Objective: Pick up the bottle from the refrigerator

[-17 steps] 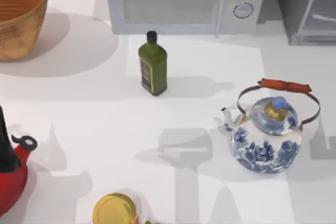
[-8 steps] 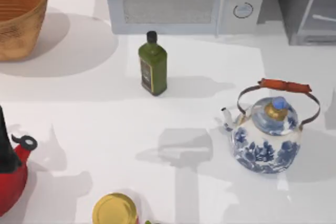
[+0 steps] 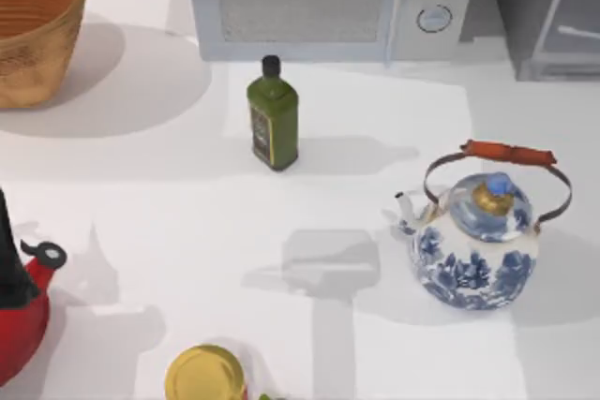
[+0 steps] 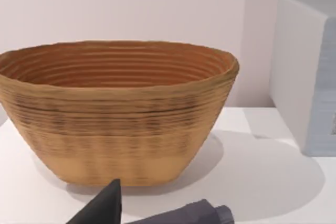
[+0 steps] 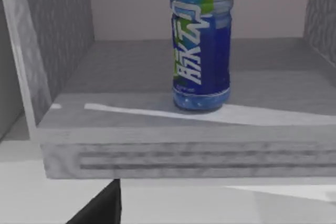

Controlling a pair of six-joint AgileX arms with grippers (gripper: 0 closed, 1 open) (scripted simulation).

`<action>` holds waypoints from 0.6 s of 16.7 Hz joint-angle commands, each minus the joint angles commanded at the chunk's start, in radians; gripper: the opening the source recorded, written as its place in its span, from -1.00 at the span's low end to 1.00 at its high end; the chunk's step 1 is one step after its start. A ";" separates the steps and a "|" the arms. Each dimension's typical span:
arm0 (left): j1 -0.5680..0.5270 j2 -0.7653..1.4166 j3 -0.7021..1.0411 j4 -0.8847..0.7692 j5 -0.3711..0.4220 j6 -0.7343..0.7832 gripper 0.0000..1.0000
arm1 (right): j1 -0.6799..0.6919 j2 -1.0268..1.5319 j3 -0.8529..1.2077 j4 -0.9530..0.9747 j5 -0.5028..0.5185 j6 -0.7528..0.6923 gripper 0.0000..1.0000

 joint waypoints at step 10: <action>0.000 0.000 0.000 0.000 0.000 0.000 1.00 | -0.036 0.093 0.005 0.114 -0.036 -0.004 1.00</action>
